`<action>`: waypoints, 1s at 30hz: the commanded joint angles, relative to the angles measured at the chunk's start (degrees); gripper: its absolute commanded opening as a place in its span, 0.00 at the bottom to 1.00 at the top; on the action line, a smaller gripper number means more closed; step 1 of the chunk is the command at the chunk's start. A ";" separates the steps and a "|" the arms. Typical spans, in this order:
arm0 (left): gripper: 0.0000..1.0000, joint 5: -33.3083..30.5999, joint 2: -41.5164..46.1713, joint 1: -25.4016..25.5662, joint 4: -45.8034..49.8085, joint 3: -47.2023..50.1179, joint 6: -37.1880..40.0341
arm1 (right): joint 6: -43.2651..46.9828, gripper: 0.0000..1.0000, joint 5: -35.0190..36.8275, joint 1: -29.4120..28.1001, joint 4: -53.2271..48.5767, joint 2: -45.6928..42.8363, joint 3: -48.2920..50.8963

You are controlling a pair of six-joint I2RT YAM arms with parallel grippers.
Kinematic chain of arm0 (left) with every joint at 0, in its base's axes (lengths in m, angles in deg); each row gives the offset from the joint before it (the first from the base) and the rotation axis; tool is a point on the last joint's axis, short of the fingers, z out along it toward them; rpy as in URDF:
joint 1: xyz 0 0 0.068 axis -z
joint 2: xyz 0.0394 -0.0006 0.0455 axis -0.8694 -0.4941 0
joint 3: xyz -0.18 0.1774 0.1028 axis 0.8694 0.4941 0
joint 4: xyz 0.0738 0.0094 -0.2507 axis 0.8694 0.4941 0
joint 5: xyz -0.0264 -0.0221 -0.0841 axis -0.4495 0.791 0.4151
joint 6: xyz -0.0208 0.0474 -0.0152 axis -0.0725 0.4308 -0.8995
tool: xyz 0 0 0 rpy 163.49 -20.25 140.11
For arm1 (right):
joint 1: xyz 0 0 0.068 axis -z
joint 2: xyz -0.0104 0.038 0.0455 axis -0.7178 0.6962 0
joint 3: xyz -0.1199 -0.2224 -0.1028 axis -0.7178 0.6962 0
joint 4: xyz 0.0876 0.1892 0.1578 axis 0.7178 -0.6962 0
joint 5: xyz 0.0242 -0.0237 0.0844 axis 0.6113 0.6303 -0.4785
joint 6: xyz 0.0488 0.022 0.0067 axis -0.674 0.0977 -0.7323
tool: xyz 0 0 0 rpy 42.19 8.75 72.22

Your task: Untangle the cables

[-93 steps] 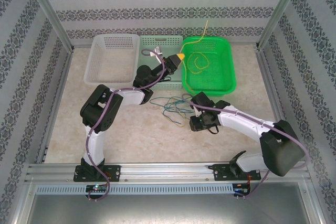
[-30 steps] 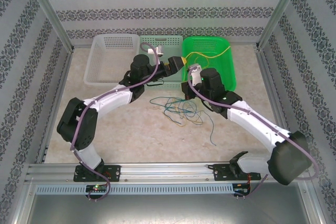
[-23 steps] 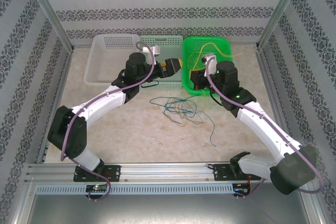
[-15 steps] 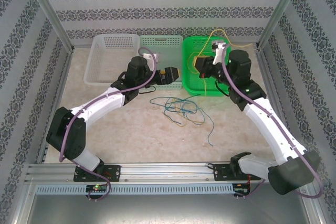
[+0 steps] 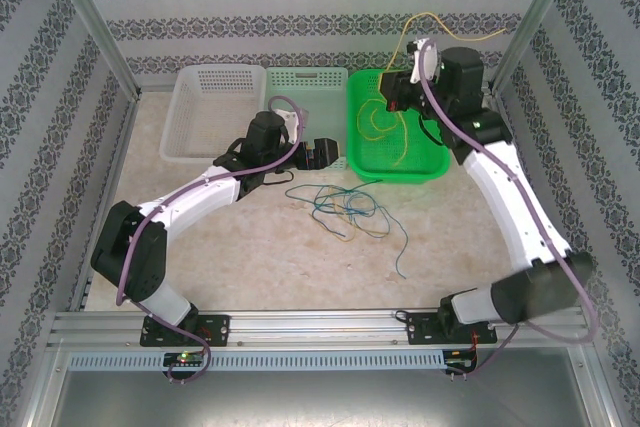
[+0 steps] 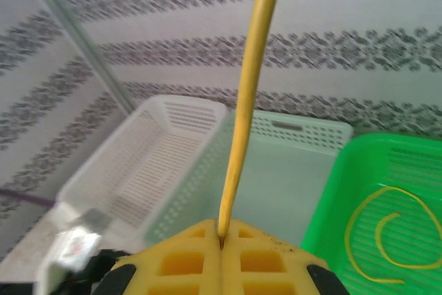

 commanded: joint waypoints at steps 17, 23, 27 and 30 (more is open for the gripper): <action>1.00 -3.24 3.06 -0.11 5.48 -0.34 3.84 | 4.55 0.00 3.18 6.97 -16.95 33.28 -19.30; 1.00 -3.36 2.63 -0.09 5.61 -0.80 3.75 | 5.77 0.00 3.73 7.07 -21.10 37.42 -21.02; 1.00 -3.48 2.62 -0.05 5.87 -0.82 3.66 | 6.29 0.00 3.19 7.06 -23.39 39.44 -21.59; 0.99 -3.60 2.59 -0.10 6.08 -0.76 3.84 | 6.64 0.05 2.78 7.07 -26.88 41.45 -23.63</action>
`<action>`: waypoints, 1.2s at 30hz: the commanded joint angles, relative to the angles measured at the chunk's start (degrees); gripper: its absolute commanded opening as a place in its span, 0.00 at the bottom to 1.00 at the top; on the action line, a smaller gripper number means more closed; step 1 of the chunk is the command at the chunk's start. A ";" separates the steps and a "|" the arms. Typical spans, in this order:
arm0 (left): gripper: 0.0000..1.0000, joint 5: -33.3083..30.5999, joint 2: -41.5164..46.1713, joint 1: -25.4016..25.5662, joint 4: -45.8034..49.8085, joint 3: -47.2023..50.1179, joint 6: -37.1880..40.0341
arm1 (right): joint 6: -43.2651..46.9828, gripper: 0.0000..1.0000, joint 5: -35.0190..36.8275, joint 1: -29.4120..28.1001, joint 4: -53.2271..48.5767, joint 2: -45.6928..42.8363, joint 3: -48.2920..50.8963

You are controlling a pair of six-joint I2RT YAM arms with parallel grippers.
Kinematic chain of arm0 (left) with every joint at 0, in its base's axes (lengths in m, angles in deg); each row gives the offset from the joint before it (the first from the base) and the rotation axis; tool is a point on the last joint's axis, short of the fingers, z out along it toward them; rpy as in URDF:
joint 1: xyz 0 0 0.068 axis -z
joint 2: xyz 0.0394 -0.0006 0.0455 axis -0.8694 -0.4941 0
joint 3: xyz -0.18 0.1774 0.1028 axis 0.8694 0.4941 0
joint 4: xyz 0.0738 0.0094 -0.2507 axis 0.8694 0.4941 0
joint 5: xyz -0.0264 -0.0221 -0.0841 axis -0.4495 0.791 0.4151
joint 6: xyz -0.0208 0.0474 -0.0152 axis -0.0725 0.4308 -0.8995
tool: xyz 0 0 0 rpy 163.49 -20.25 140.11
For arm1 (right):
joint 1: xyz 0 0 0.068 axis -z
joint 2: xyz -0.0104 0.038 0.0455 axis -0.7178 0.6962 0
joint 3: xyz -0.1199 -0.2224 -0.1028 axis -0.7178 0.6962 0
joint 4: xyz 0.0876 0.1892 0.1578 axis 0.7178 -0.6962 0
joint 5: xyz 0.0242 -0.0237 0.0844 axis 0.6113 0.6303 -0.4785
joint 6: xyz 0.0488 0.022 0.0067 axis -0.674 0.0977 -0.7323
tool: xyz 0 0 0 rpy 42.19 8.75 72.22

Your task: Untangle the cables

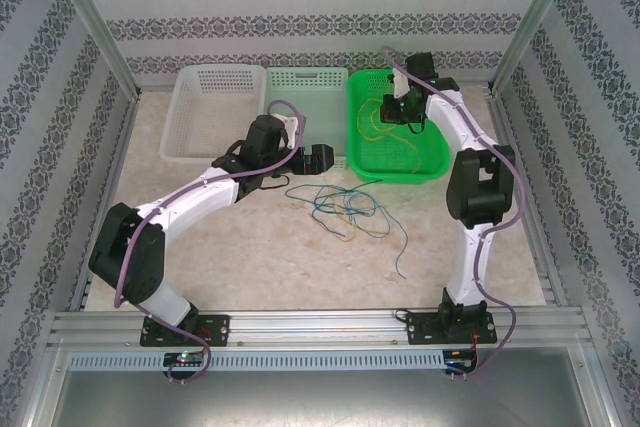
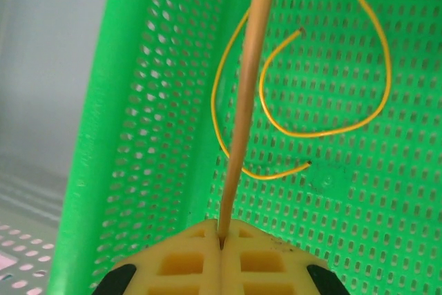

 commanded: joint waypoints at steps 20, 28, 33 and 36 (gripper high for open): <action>1.00 -1.07 2.03 -0.13 1.40 -0.82 0.82 | 2.05 0.49 1.34 0.47 -5.79 -4.20 -0.43; 1.00 -1.23 1.82 -0.08 1.18 -0.46 0.53 | -0.32 0.55 2.65 2.94 -6.41 -5.11 1.46; 1.00 -1.18 1.37 -0.08 0.81 -0.31 0.14 | -2.85 0.57 -5.05 2.62 -5.11 -4.46 2.25; 1.00 -1.15 1.36 -0.10 0.80 -0.45 -0.25 | -3.02 0.58 -5.52 1.27 -5.72 -3.67 2.44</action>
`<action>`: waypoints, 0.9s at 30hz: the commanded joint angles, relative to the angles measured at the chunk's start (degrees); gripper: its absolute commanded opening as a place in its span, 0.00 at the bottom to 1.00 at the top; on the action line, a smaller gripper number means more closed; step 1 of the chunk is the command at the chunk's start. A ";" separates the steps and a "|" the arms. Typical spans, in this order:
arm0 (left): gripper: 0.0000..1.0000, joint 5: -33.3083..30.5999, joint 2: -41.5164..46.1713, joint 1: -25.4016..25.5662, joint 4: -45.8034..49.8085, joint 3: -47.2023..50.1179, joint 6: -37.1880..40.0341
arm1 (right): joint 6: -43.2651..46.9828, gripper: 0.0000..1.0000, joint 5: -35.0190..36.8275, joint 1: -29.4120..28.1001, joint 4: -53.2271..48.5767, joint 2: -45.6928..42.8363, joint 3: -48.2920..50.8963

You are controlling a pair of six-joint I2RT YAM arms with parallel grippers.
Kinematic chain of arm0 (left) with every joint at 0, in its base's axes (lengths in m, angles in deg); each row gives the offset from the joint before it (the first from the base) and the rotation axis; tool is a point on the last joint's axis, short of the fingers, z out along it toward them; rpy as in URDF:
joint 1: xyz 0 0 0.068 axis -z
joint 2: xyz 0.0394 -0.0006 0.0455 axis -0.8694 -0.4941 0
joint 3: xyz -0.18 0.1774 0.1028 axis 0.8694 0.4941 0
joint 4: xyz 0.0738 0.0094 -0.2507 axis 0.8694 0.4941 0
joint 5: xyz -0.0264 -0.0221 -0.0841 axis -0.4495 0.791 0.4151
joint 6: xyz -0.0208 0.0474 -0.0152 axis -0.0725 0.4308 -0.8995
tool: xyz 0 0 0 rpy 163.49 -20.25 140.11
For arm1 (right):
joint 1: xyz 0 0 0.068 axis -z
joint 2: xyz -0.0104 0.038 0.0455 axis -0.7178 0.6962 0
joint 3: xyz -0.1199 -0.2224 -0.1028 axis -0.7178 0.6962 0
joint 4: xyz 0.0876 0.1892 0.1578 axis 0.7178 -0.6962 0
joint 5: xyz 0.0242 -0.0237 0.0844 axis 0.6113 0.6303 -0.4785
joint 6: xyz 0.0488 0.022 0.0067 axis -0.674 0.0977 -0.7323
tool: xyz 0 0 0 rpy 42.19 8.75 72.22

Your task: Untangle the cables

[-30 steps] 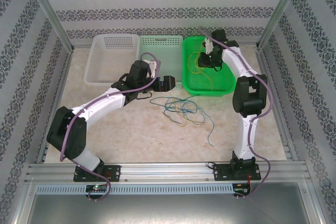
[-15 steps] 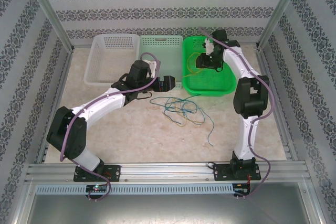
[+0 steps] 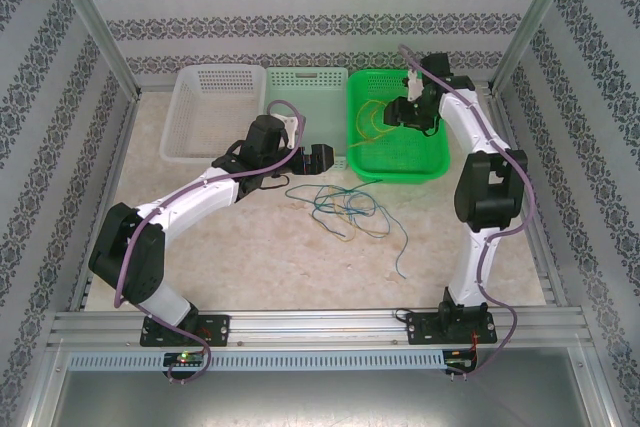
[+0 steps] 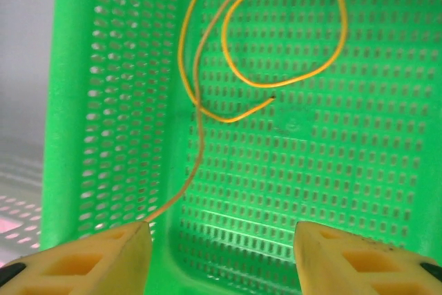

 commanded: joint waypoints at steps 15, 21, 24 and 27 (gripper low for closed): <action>1.00 -0.24 2.11 -0.01 3.26 3.62 -1.50 | -3.18 0.58 -0.86 -4.31 9.40 -20.68 24.73; 1.00 -0.82 1.89 -0.01 2.65 5.01 -2.96 | -0.10 0.55 4.53 -14.26 11.27 -33.14 38.15; 1.00 -1.12 1.21 -0.06 1.51 4.83 -4.26 | -3.69 0.52 6.03 -19.53 12.32 -35.39 44.19; 1.00 -0.74 0.96 -0.13 0.27 4.82 -5.20 | -8.67 0.49 8.31 -23.87 15.91 -37.83 51.08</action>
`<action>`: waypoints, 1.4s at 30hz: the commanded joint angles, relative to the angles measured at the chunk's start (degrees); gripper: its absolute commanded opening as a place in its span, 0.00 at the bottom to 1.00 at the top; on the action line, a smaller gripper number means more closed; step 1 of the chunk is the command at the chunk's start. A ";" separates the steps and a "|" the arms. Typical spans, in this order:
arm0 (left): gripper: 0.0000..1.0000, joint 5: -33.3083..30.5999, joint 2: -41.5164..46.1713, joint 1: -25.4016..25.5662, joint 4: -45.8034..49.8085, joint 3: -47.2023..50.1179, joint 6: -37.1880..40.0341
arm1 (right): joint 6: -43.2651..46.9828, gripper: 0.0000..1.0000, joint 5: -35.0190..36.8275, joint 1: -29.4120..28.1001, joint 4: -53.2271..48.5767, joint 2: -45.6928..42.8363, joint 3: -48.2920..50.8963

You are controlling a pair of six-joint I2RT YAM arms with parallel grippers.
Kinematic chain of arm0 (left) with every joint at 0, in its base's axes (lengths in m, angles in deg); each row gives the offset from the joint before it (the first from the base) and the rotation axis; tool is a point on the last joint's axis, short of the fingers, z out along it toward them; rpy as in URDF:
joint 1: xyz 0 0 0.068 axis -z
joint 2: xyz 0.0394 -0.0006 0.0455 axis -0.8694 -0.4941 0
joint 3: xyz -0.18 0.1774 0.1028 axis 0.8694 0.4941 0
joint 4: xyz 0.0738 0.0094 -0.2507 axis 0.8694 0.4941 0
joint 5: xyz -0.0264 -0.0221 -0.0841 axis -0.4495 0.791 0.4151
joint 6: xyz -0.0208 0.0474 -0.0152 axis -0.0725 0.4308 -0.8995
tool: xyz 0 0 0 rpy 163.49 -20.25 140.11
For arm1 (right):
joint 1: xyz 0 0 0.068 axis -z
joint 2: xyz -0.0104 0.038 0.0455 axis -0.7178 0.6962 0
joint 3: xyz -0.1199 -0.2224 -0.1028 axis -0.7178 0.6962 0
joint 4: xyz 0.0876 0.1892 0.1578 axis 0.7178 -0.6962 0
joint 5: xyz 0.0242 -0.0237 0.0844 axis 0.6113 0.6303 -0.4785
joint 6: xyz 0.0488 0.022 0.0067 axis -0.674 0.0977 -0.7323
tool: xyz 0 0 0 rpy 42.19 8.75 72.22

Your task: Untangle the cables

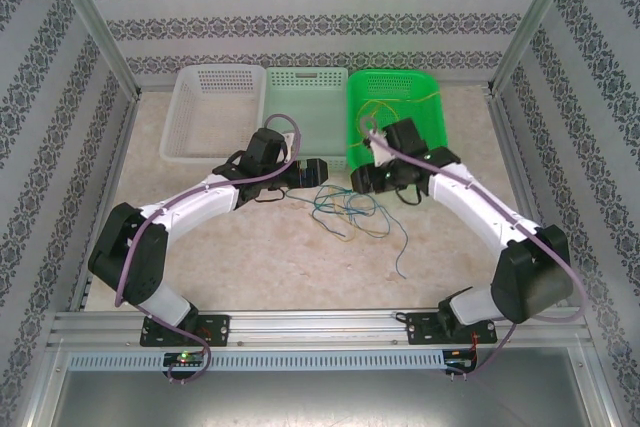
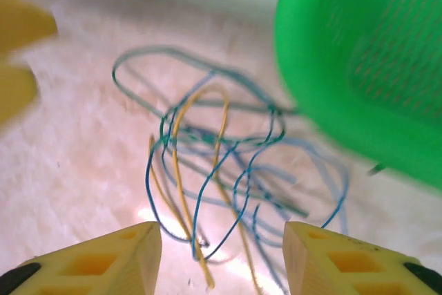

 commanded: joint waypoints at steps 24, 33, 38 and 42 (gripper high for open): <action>1.00 -0.07 1.67 -0.59 -2.80 0.91 -1.70 | -13.71 0.43 10.81 -12.42 14.74 0.84 18.21; 1.00 -0.24 2.13 -0.85 -2.39 0.85 -1.38 | -12.71 0.16 10.60 -12.44 12.08 -2.36 18.91; 1.00 0.35 1.19 -0.98 -3.36 0.73 -2.06 | -10.73 0.09 7.23 -11.67 7.18 -7.27 18.01; 1.00 0.87 0.58 -0.98 -3.74 0.30 -2.34 | -7.91 0.06 4.63 -10.54 2.33 -10.99 15.17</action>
